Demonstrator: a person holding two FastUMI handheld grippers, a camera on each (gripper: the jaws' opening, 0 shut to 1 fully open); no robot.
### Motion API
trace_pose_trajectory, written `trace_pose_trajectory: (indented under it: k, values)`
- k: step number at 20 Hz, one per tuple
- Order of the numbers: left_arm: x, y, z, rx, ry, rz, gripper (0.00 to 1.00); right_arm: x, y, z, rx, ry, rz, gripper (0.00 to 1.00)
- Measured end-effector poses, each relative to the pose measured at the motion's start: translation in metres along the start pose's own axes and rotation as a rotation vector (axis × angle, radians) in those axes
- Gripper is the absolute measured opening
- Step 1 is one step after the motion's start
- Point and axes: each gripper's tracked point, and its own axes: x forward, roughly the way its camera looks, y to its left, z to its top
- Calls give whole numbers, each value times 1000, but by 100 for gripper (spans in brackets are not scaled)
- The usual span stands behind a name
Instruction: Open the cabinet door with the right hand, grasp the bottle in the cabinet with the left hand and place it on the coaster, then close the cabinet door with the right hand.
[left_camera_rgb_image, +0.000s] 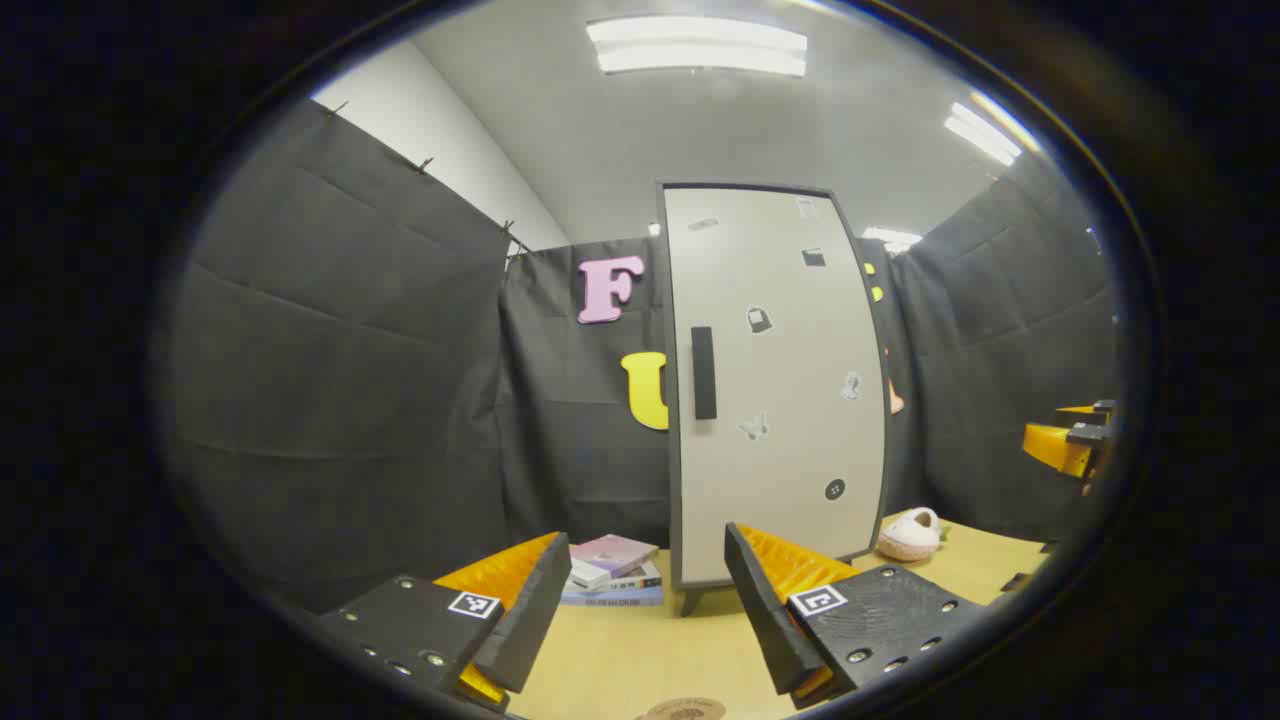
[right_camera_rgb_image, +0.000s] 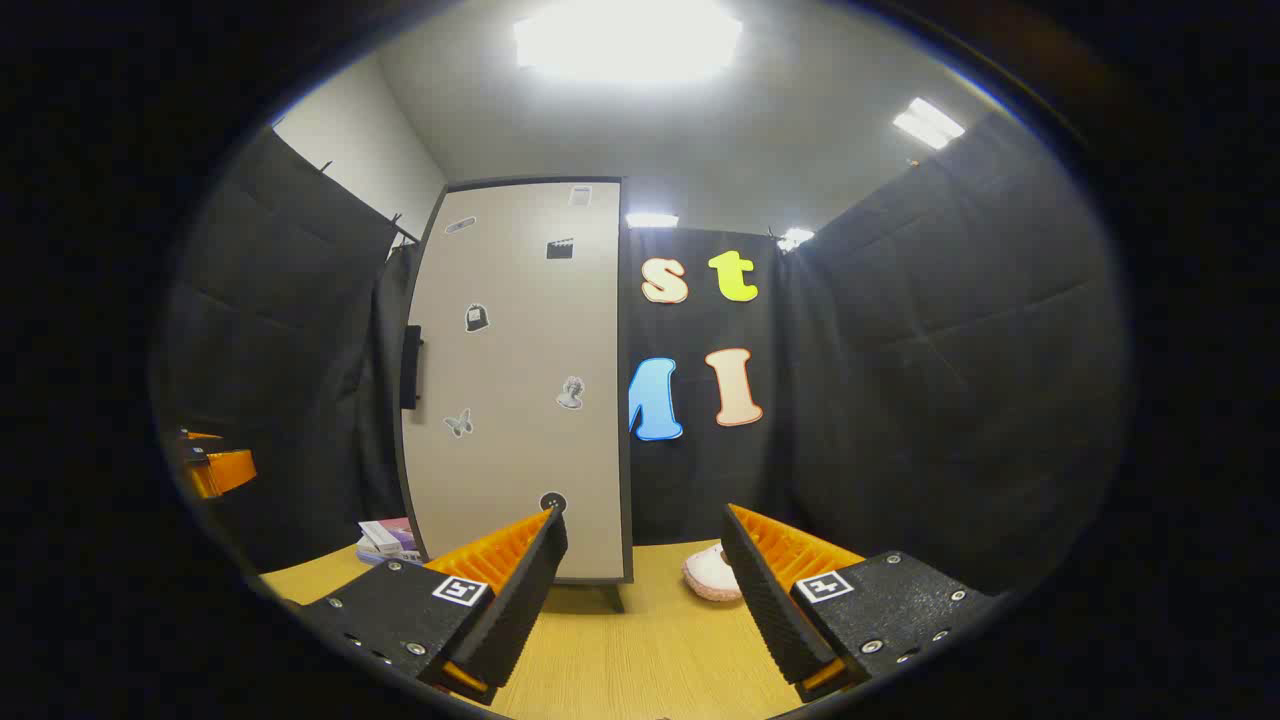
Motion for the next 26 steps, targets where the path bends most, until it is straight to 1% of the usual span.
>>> trace_pose_trajectory:
  k: [1,2,3,4,5,6,7,13,14,15,17,19,20,23,24,26]
  values:
    - [-1,0,-1,2,1,1,92,0,0,1,5,-1,0,96]
    - [-2,0,0,4,0,2,85,0,0,0,10,-3,-2,96]
    - [-2,-1,0,8,-2,1,92,1,-1,1,13,-6,-4,96]
    - [-2,0,1,12,-3,2,85,0,-2,0,14,-7,-8,96]
    - [-2,-1,2,15,-3,1,89,1,-2,-1,15,-6,-10,96]
    - [-1,0,2,17,-4,2,85,1,-2,-3,18,-4,-12,96]
    - [0,0,2,18,-4,2,89,1,-1,-4,24,-1,-13,96]
    - [-1,-1,5,16,-10,-3,89,2,1,-2,33,-3,-13,96]
    - [-1,-1,5,17,-9,-2,92,3,1,-2,34,-2,-13,96]
    - [-1,0,5,14,-12,-3,92,3,1,-1,35,-2,-13,96]
    - [-2,2,5,8,-11,0,85,5,2,0,32,-3,-11,96]
    - [-5,5,5,11,-12,6,85,6,4,2,27,-4,-7,96]
    - [-8,8,5,14,-14,11,92,7,5,2,25,-6,-4,96]
    - [-14,17,4,10,-11,30,92,14,17,7,29,-2,22,96]
    - [-16,21,5,10,-11,37,89,17,21,9,34,-2,33,96]
    - [-22,33,6,22,-13,60,89,23,33,14,44,-5,61,96]
